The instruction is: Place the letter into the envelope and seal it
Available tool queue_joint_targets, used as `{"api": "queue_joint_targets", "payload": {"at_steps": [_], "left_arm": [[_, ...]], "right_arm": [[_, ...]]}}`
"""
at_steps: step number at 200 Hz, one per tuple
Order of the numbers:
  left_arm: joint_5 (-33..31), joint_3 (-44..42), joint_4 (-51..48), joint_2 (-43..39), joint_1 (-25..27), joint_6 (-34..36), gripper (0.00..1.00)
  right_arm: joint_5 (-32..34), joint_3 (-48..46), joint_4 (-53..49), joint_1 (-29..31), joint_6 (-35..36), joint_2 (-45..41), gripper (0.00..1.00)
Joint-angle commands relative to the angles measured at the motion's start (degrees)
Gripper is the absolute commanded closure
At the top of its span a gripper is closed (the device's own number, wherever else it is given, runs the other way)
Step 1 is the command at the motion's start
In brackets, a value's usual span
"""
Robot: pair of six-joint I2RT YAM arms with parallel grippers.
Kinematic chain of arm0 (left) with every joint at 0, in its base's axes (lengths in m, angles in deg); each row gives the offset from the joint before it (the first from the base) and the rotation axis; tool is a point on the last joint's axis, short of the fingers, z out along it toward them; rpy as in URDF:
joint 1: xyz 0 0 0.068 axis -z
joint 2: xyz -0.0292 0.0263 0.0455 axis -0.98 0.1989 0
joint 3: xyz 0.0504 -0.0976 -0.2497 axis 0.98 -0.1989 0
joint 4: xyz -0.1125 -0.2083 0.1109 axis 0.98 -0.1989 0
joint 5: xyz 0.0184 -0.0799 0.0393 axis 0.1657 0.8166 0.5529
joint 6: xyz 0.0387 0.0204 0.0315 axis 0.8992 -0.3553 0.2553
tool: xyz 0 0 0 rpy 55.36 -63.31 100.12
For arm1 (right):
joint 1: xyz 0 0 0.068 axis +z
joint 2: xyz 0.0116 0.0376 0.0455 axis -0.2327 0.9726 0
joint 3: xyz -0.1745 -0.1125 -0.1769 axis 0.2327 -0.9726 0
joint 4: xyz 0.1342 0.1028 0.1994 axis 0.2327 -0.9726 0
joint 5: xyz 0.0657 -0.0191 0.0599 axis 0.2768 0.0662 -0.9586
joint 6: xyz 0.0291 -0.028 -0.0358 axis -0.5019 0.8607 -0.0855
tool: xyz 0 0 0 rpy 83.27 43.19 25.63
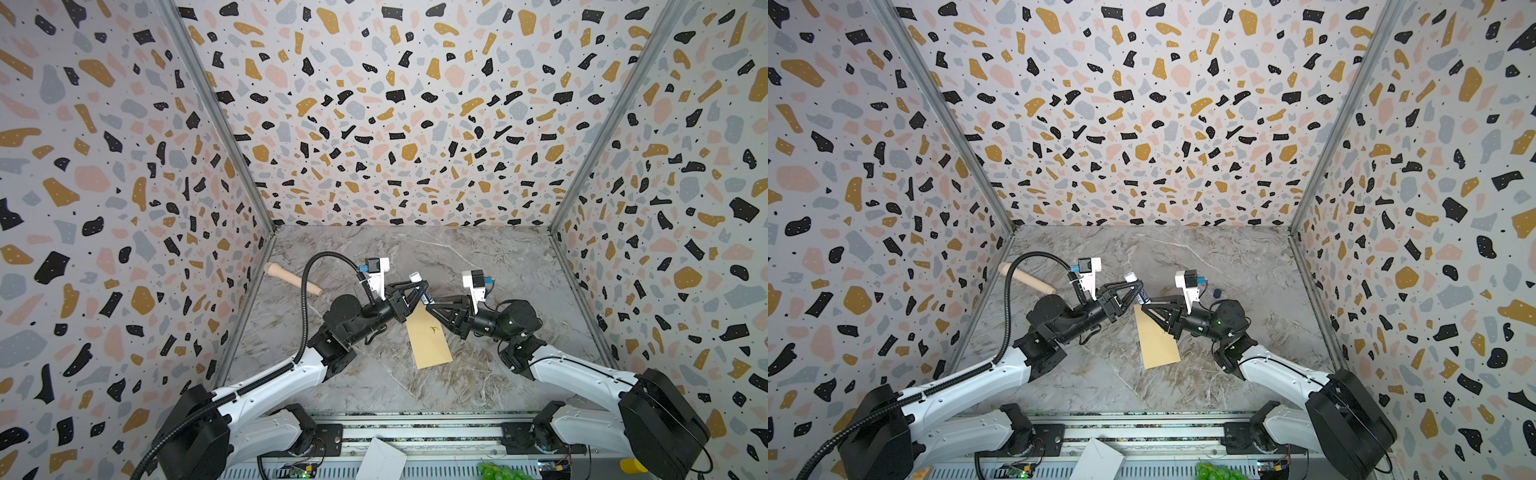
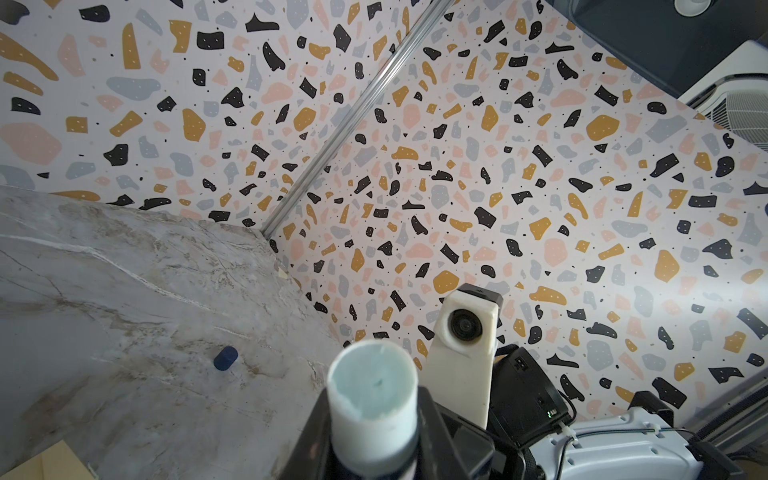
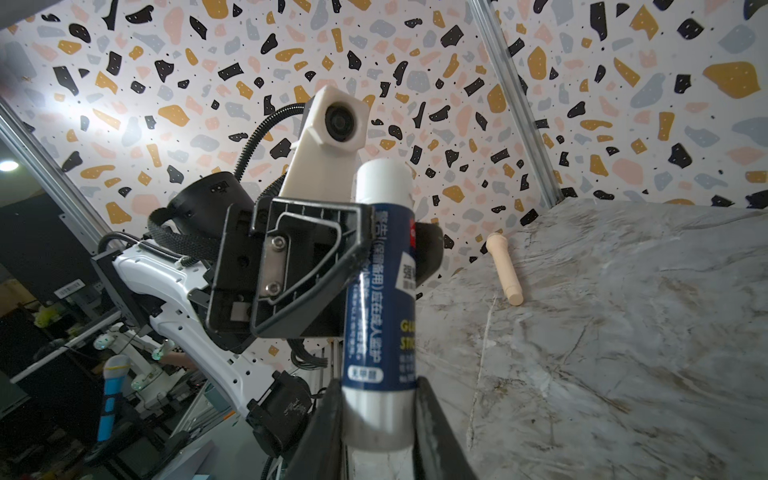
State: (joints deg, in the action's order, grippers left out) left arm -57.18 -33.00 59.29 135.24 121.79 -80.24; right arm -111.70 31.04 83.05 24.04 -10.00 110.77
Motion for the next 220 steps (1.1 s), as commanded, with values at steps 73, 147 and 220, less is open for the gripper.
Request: {"api": "queue_joint_targets", "payload": {"at_steps": [73,147,220], "left_arm": [[-3.11,1.9,-1.45,0.08,-0.06,4.7,1.0],[-3.05,2.05,-0.31,1.67,-0.05,4.04,1.0],[-5.02,2.42,-5.15,-2.35,-0.14,16.04,1.0]], "right_arm": [[57.26,15.59,-37.13,19.31,32.68,-6.57,1.0],[105.78,20.47,7.01,37.67,90.92,18.02,1.0],[82.21,18.6,-28.65,34.95,56.99,3.8,0.49]]}}
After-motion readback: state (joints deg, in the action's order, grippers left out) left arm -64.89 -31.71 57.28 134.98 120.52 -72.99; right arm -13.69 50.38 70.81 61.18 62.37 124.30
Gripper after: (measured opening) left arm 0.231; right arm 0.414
